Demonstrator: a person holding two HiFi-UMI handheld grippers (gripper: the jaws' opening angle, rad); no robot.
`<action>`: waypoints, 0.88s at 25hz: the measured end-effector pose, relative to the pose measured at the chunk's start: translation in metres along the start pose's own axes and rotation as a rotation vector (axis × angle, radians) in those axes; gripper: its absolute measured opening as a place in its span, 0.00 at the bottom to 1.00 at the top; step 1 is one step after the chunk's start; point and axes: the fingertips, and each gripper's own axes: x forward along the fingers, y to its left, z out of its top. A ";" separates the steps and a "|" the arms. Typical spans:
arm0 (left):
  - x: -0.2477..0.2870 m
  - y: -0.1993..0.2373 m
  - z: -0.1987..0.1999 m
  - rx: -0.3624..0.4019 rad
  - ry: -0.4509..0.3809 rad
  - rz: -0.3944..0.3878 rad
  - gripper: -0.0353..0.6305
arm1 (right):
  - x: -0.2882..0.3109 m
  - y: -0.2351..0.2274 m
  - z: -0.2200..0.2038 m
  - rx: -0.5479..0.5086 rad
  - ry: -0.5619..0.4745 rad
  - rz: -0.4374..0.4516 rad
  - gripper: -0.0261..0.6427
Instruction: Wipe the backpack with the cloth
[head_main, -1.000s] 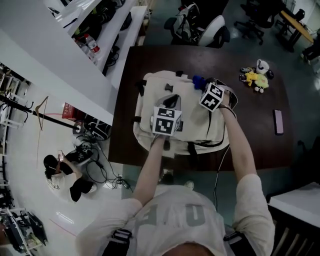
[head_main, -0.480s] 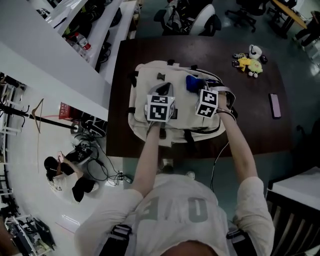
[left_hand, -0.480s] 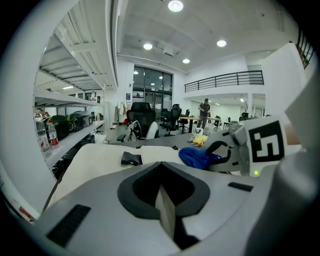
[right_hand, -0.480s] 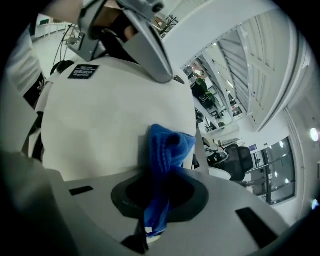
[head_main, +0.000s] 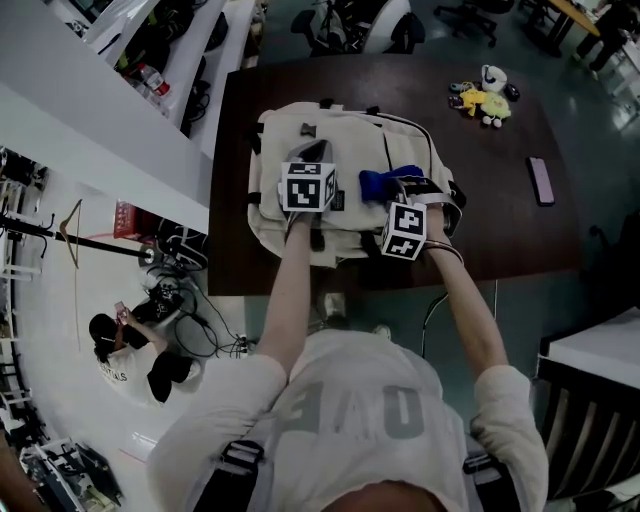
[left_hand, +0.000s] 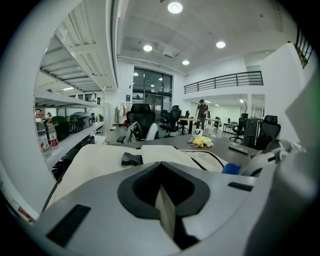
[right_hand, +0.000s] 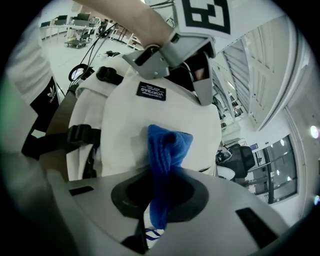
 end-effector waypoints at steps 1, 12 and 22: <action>0.000 0.000 0.001 0.001 -0.001 0.001 0.06 | -0.003 0.006 0.001 0.001 -0.002 0.001 0.10; -0.002 0.002 0.002 -0.002 -0.010 0.014 0.06 | -0.024 0.081 0.017 0.045 -0.042 0.093 0.10; -0.002 0.001 0.001 -0.001 -0.009 0.017 0.06 | -0.047 0.082 0.020 0.111 -0.140 0.180 0.10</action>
